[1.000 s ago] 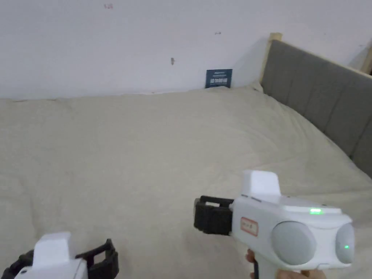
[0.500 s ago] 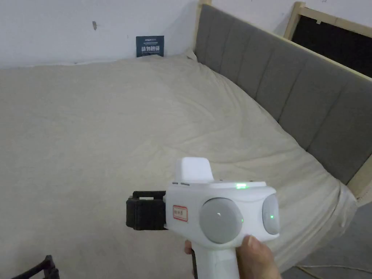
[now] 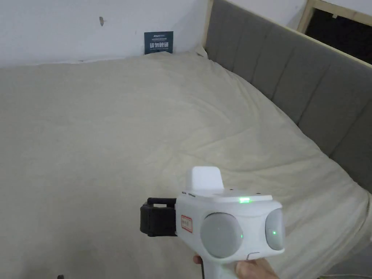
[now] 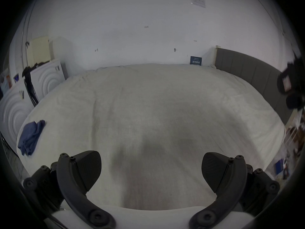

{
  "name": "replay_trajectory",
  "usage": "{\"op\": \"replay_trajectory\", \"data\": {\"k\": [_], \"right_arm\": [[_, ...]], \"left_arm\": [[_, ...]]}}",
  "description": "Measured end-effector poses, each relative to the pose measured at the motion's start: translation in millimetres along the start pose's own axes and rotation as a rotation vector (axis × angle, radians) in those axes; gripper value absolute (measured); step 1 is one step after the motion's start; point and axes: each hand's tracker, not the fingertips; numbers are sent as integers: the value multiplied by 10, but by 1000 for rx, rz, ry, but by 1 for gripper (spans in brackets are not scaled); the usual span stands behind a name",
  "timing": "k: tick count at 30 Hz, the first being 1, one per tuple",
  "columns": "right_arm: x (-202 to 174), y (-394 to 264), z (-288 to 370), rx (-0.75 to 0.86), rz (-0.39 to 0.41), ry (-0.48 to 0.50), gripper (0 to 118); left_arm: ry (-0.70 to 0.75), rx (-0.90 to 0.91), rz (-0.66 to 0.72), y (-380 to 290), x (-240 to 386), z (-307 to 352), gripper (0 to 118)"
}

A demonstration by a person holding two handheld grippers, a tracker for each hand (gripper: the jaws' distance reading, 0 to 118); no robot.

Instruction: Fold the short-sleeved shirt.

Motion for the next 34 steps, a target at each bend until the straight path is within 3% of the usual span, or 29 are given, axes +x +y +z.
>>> {"op": "replay_trajectory", "data": {"k": [5,13,19,23,25,34], "right_arm": [[-6,189,-552,-37,138,75,118],[-81,564,-1763,-47,161,89,118],[-155,595,-2489,-55,169,75,118],[-198,474,-2749,-54,198,73,118],[-210,359,-2867,-90,211,64,118],[-212,346,-2826,-62,217,52,118]], "left_arm": [[55,-4,42,370,-67,-351,118],[177,-17,124,1037,-423,-1343,118],[225,-106,110,1118,-600,-1977,118],[232,-189,130,810,-652,-2194,118],[208,-149,231,824,-700,-2105,118],[206,-185,200,826,-636,-2108,118]]}}
